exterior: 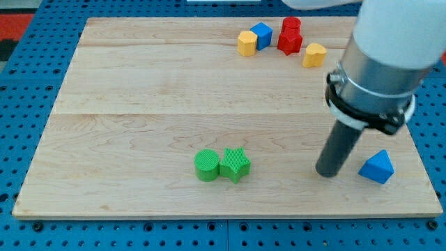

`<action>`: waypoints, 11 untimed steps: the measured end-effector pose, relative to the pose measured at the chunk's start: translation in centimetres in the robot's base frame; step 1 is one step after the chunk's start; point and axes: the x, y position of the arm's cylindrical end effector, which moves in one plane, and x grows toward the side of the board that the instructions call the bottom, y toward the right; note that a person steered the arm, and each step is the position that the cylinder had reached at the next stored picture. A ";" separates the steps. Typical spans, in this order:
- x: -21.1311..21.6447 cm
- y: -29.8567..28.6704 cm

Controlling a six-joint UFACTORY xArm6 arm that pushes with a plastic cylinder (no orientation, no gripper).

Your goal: Move the blue triangle slightly down to the board

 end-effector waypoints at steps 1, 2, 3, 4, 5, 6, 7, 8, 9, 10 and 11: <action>-3.6 0.2; -4.1 2.9; -3.1 4.8; -1.6 4.8; -0.1 4.6; 1.7 4.7; 3.0 4.8; 3.2 4.9; 2.0 1.5; -3.1 0.3; -7.6 -1.6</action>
